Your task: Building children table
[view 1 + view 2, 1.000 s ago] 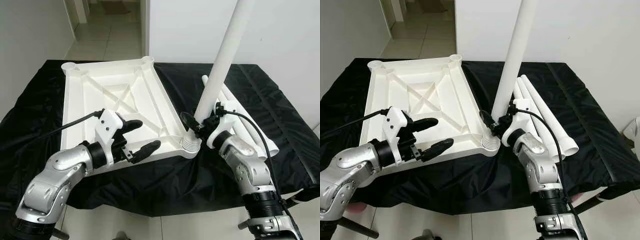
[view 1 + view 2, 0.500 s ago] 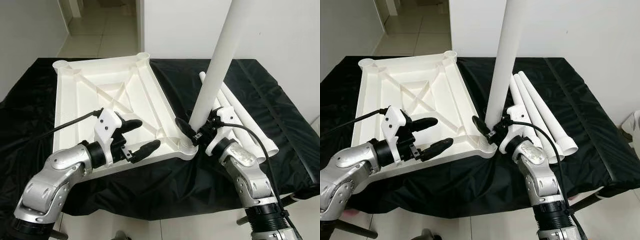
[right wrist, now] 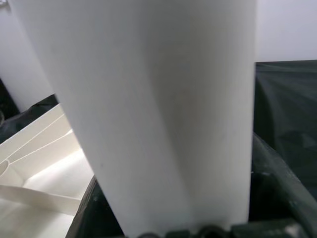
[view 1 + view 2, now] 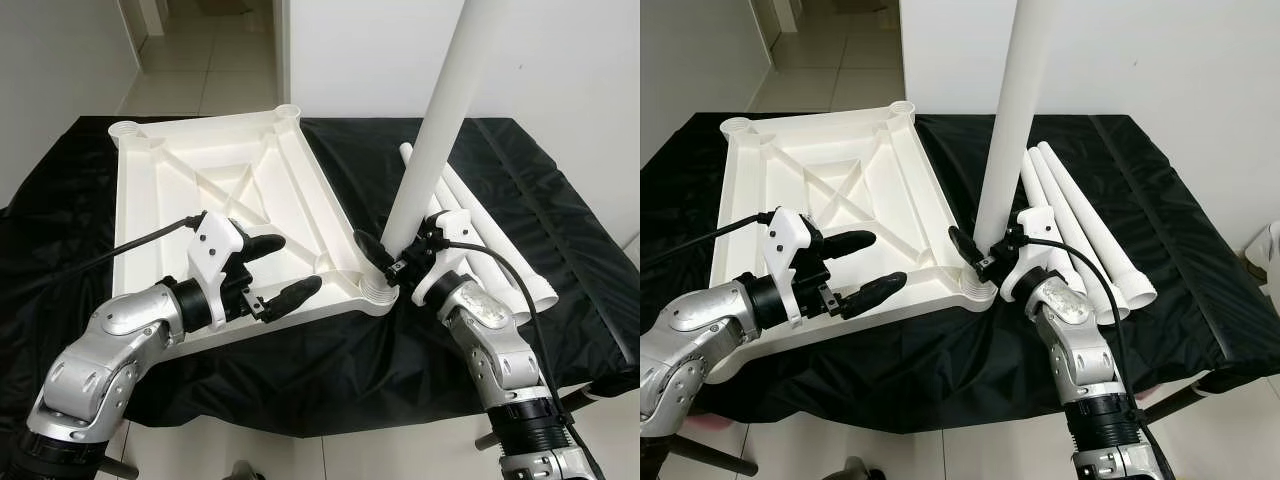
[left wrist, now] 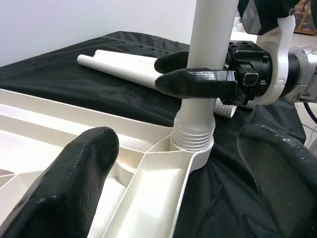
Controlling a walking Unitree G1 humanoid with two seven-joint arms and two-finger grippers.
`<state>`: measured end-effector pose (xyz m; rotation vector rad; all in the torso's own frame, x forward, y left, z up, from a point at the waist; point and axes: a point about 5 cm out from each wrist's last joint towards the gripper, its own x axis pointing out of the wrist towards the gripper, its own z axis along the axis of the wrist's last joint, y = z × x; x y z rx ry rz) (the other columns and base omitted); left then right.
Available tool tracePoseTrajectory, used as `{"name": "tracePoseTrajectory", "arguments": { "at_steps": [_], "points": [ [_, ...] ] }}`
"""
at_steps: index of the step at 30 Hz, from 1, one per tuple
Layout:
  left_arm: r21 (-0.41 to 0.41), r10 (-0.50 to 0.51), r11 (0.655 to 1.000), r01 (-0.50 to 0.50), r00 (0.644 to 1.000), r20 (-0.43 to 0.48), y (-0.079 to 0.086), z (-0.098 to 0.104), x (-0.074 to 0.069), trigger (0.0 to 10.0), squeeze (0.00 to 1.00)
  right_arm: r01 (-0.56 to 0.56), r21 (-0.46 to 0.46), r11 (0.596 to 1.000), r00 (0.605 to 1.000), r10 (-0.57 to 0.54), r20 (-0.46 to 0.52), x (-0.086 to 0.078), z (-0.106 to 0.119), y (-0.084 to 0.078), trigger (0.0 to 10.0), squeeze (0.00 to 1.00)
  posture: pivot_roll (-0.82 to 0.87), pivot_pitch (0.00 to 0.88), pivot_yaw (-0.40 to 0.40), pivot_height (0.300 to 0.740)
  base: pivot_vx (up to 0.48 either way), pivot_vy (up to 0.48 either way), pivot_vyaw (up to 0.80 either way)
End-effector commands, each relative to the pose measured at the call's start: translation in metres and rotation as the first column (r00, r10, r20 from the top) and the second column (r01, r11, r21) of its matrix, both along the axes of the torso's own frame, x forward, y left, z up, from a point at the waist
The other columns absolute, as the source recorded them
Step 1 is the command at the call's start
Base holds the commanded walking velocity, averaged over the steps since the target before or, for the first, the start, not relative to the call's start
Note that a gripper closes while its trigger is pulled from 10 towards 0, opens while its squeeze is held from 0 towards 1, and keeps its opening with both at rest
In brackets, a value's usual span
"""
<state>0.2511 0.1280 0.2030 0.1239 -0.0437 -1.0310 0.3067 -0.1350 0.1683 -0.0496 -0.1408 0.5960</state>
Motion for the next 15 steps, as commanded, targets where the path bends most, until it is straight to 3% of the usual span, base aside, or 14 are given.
{"name": "tracePoseTrajectory", "arguments": {
  "at_steps": [1, 10, 15],
  "points": [
    [0.007, -0.015, 1.0, 0.015, 1.0, 0.005, 0.001, 0.002, -0.001, 10.0, 0.0, 0.073, -0.048, 0.996, 0.983, -0.08, -0.167, -0.002, -0.036, -0.01, 10.0, 0.0, 0.0, 0.078, 0.018, 0.74, 0.0, 0.0, 0.0],
    [0.006, -0.01, 1.0, 0.01, 1.0, 0.008, 0.002, 0.003, -0.002, 10.0, 0.0, 0.113, -0.025, 0.993, 0.982, -0.116, -0.147, -0.003, -0.036, 0.003, 10.0, 0.0, 0.01, 0.079, 0.015, 0.74, 0.0, 0.0, 0.0],
    [0.003, -0.008, 1.0, 0.008, 1.0, 0.009, 0.002, 0.003, -0.002, 10.0, 0.0, 0.211, 0.022, 0.977, 0.967, -0.206, -0.15, -0.003, -0.037, 0.018, 10.0, 0.0, 0.01, 0.079, 0.013, 0.74, 0.0, 0.0, 0.0]
  ]
}}
